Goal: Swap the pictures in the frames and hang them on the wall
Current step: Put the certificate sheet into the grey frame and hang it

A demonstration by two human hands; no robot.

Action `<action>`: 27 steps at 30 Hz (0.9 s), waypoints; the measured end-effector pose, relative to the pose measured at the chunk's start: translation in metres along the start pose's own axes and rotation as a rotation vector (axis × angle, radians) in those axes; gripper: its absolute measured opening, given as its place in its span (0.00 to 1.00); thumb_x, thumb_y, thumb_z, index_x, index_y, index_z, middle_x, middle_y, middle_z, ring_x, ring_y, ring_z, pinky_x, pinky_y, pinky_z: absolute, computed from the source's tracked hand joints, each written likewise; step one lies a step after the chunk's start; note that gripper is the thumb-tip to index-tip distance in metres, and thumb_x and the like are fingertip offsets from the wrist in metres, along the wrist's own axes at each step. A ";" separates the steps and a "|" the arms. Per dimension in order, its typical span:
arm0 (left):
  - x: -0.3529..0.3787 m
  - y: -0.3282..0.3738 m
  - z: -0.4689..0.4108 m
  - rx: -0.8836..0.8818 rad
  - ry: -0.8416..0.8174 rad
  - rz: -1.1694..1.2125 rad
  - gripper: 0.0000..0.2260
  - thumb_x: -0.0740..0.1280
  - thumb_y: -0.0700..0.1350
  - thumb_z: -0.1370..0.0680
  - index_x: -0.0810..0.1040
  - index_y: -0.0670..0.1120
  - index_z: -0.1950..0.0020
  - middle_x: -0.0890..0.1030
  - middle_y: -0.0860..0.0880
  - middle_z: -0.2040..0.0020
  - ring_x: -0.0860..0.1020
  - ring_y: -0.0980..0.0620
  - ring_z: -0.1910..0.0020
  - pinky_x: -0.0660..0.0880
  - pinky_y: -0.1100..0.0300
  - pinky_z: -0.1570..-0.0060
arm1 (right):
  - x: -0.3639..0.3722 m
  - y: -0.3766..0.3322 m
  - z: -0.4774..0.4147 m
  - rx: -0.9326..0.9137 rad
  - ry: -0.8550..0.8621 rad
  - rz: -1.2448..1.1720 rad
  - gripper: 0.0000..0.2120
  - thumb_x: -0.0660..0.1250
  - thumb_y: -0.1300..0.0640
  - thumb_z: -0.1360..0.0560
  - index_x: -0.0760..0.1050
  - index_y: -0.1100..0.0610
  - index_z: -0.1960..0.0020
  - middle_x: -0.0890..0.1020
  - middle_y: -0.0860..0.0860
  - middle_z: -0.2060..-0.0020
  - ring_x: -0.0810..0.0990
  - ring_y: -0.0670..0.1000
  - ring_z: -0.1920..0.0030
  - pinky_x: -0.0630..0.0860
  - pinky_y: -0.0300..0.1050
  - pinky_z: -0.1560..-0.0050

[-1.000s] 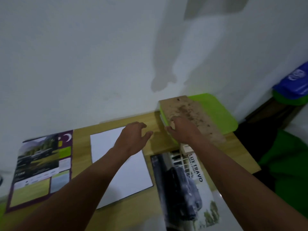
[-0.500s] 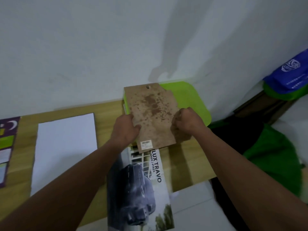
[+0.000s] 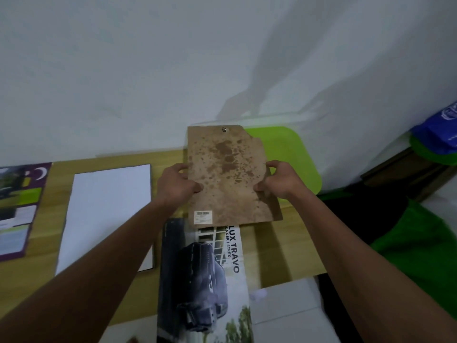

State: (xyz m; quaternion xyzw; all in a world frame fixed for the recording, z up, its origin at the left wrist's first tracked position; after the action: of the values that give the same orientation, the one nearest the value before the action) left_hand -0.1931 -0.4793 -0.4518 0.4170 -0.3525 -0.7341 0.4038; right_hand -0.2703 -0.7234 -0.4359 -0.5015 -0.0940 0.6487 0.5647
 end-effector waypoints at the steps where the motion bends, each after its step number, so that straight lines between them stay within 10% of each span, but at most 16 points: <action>1: -0.010 0.000 0.004 0.001 0.000 0.007 0.29 0.76 0.34 0.33 0.72 0.44 0.33 0.84 0.47 0.50 0.83 0.50 0.55 0.81 0.54 0.57 | 0.005 -0.005 0.005 -0.007 -0.012 -0.016 0.40 0.79 0.67 0.33 0.64 0.61 0.26 0.82 0.60 0.45 0.81 0.55 0.63 0.79 0.48 0.64; 11: -0.146 -0.043 0.036 -0.009 0.087 0.045 0.30 0.76 0.35 0.36 0.76 0.47 0.35 0.84 0.47 0.53 0.83 0.47 0.54 0.80 0.47 0.48 | 0.106 -0.077 0.062 -0.133 -0.148 -0.091 0.45 0.78 0.70 0.33 0.58 0.59 0.24 0.76 0.53 0.41 0.76 0.56 0.39 0.74 0.48 0.42; 23: -0.251 -0.153 0.036 -0.019 0.191 -0.260 0.35 0.77 0.39 0.33 0.69 0.45 0.27 0.79 0.44 0.42 0.78 0.44 0.43 0.75 0.54 0.46 | 0.285 -0.075 0.064 -0.122 -0.219 -0.092 0.40 0.82 0.56 0.52 0.70 0.47 0.43 0.82 0.51 0.44 0.80 0.55 0.42 0.78 0.60 0.40; 27: -0.256 -0.172 0.025 -0.010 0.190 -0.341 0.36 0.77 0.41 0.33 0.68 0.44 0.27 0.78 0.42 0.38 0.77 0.43 0.40 0.74 0.50 0.40 | 0.312 -0.067 0.053 -0.099 -0.184 -0.053 0.45 0.83 0.59 0.47 0.68 0.53 0.33 0.81 0.53 0.42 0.80 0.57 0.42 0.79 0.59 0.41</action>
State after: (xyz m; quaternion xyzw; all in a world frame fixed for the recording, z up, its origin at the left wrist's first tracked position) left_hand -0.1834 -0.1750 -0.5052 0.5361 -0.2334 -0.7508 0.3072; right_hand -0.2237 -0.4190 -0.5349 -0.4645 -0.1908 0.6715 0.5450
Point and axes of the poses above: each hand's wrist, its own z-axis away from the middle knuckle, its own x-axis out of the palm, y = z × x, the point moved 2 cm from there along -z, towards the middle knuckle
